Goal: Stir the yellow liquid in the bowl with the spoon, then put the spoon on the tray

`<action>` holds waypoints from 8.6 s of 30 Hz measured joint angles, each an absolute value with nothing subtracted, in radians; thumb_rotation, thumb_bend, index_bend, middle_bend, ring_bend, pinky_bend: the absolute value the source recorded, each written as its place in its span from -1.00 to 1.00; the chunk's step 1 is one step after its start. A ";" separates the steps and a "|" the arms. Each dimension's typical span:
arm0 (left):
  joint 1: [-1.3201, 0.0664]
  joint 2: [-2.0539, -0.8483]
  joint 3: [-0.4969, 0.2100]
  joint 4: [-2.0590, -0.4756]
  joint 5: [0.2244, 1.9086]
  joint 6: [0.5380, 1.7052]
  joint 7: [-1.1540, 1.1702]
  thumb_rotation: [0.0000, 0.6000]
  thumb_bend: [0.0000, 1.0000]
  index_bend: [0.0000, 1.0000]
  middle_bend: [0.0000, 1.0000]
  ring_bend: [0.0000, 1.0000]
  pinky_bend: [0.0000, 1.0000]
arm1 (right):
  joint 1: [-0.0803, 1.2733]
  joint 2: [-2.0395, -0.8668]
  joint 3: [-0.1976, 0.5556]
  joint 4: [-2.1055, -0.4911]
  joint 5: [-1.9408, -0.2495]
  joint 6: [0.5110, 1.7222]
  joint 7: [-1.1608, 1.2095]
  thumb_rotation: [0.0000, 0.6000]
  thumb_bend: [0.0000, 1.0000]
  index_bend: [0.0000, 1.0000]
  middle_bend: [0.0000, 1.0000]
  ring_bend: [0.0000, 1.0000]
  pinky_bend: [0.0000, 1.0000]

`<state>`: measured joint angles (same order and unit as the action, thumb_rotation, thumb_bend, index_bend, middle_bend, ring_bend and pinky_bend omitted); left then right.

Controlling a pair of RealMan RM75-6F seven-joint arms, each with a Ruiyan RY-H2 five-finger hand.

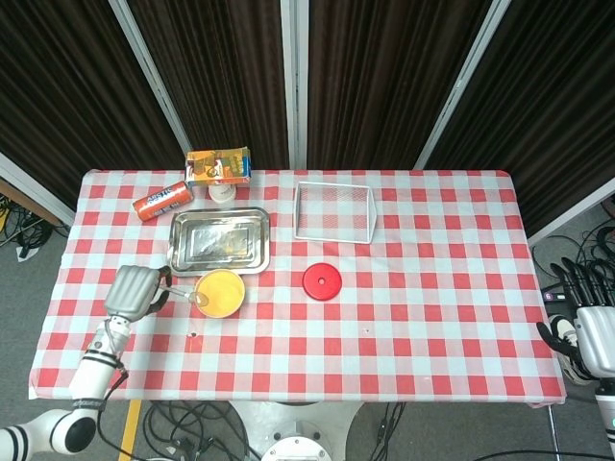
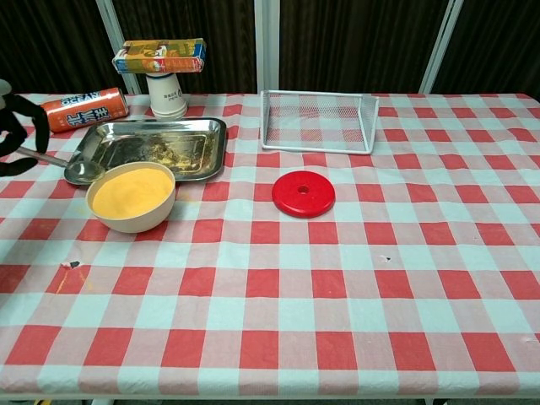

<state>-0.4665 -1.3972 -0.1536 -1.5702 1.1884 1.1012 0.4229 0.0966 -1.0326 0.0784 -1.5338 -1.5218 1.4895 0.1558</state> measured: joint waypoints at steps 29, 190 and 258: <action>-0.603 -1.511 -0.139 -1.484 1.011 1.045 0.678 1.00 -0.19 -0.03 0.77 0.82 0.89 | 0.094 -1.035 0.082 -1.519 -1.512 1.487 0.182 1.00 -0.60 -1.00 -1.00 -1.00 -1.00; -0.707 -1.713 0.045 -1.365 1.148 1.444 1.335 1.00 -0.18 0.30 0.83 0.86 0.91 | 0.079 -1.045 0.077 -1.490 -1.530 1.512 0.226 1.00 -0.60 -1.00 -1.00 -1.00 -1.00; -0.629 -1.553 -0.169 -1.595 0.978 1.190 1.052 1.00 -0.16 0.31 0.83 0.86 0.91 | 0.071 -1.045 0.076 -1.499 -1.528 1.519 0.219 1.00 -0.60 -1.00 -1.00 -1.00 -1.00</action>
<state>-0.6288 -1.5527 -0.1688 -1.5951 0.9781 1.1903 1.0525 0.0708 -1.0453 0.0761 -1.4985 -1.5282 1.5187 0.2194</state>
